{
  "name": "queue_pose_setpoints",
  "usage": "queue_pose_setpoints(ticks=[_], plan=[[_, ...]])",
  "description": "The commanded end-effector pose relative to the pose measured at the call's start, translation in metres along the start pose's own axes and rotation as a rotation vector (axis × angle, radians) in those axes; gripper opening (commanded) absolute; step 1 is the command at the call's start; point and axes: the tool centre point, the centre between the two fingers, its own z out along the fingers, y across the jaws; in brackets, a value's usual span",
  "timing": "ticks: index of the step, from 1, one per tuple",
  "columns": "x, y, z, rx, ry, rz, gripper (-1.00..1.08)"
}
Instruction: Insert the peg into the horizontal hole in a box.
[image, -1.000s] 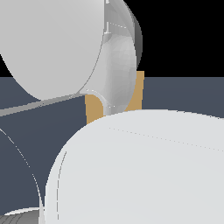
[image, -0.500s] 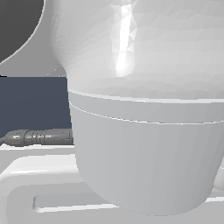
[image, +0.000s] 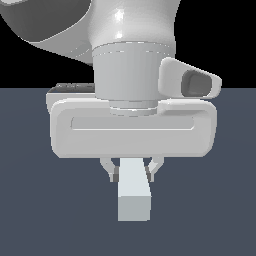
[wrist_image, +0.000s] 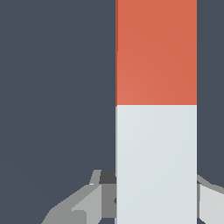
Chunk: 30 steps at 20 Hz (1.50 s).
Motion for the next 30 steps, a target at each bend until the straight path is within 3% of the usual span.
queue_pose_setpoints(ticks=[1,7,12,30], plan=[[0.022,-0.002,-0.011,-0.003,-0.001,0.01,-1.0],[0.063,-0.004,-0.029,-0.003,-0.001,0.026,-1.0],[0.08,-0.004,-0.037,-0.003,-0.001,0.033,-1.0],[0.085,-0.002,-0.038,-0.002,0.0,0.033,-1.0]])
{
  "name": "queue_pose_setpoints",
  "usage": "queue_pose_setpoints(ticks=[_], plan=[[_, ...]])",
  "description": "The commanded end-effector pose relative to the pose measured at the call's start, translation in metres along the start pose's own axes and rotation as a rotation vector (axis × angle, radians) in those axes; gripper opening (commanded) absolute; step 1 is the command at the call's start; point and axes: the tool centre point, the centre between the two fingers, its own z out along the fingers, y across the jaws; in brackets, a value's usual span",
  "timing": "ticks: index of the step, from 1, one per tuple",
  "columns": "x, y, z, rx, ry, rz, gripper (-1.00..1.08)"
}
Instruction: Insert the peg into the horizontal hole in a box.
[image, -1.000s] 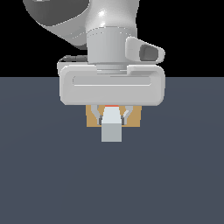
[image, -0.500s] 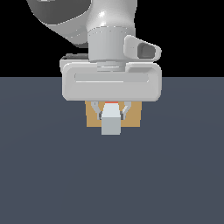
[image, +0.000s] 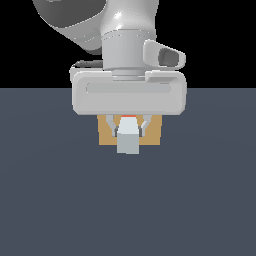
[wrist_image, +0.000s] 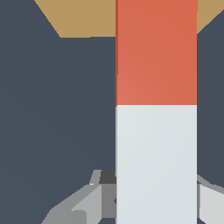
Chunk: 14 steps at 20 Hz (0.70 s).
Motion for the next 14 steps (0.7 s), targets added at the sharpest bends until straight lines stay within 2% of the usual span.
queue_pose_setpoints(ticks=[1,6,14], plan=[[0.003,0.001,-0.001,-0.002,0.0,0.0,-1.0],[0.026,0.0,-0.001,-0.003,0.0,-0.001,-1.0],[0.091,-0.001,-0.002,-0.004,0.0,0.0,-1.0]])
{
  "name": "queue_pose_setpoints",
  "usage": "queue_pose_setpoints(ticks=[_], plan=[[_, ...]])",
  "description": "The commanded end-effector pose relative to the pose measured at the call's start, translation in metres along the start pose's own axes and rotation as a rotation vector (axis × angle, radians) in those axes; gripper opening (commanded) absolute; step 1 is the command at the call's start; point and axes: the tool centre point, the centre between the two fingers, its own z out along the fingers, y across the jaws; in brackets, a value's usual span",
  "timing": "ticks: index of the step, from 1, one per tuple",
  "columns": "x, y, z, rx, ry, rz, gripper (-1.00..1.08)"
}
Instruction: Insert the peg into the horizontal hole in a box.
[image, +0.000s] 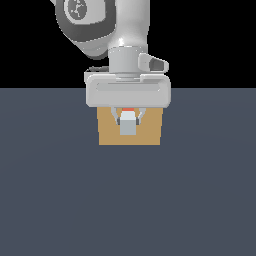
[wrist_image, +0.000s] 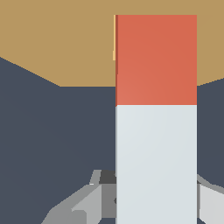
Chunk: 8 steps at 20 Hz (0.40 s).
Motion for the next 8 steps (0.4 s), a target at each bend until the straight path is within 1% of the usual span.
queue_pose_setpoints(ticks=[1,4,8], plan=[[0.017,0.001,-0.002,-0.003,0.0,0.001,-1.0],[0.031,0.001,-0.002,-0.003,0.0,0.001,-1.0],[0.037,0.002,-0.002,-0.003,0.0,0.001,-1.0]])
